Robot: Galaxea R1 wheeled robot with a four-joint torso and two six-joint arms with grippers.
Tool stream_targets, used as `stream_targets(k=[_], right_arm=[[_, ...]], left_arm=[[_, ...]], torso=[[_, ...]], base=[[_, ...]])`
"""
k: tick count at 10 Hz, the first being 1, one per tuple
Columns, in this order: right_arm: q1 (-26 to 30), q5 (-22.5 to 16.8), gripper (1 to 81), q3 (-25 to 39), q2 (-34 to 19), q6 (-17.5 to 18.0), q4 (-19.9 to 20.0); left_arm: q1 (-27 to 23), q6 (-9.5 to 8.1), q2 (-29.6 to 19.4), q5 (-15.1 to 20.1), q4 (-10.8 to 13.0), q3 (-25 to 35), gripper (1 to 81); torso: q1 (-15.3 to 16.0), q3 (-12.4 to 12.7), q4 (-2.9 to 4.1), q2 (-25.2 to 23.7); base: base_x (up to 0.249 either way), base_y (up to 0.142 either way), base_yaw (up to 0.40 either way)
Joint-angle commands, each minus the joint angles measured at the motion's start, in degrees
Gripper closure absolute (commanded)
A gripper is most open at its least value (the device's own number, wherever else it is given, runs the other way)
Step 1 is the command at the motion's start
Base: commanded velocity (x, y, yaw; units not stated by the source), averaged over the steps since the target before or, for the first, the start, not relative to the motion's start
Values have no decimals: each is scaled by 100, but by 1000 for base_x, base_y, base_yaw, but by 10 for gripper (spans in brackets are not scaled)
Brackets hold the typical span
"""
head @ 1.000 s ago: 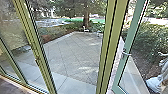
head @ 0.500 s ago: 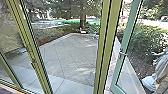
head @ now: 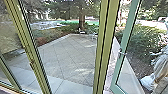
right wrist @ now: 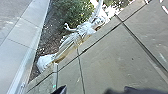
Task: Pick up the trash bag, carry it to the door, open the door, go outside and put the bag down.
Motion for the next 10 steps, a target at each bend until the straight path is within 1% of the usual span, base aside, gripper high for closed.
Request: stream_targets(k=[1, 3, 4, 5, 6, 8, 9, 10], right_arm=[[558, -41, 10, -247, -56, -2, -445], [558, 109, 10, -432, -73, -2, -515], [611, 83, 10, -424, -73, -2, -429], [611, -57, 10, -310, -56, -2, -212], [672, -328, 10, -213, -82, -2, 279], [752, -1060, 10, 130, -82, -90, 1215], [760, -1675, 10, 350, -56, -186, 1856], [717, -2352, 10, 613, -82, -327, 2648]], left_arm=[[-92, -3, 5, 410, -47, 25, 811], [-92, -3, 6, 410, -47, 25, 811], [-92, 6, 15, 410, -47, 25, 811], [-92, 6, 23, 410, -47, 25, 811], [-92, 15, 32, 410, -38, 25, 811], [-92, 32, 23, 410, -38, 25, 811], [-92, 32, 32, 410, -29, 25, 811], [-92, 32, 32, 410, -20, 25, 811]], torso=[[0, 0, 0, 0], [0, 0, 0, 0], [0, 0, -2, 0], [0, 2, -2, 0], [0, 2, -2, 0], [0, 2, -2, 0], [0, 2, -2, 0], [0, 2, -2, 0]], base=[[0, 0, 0], [0, 0, 0], [0, 0, 0], [0, 0, 0], [0, 0, 0], [0, 0, 0], [0, 0, 0], [0, 0, 0]])
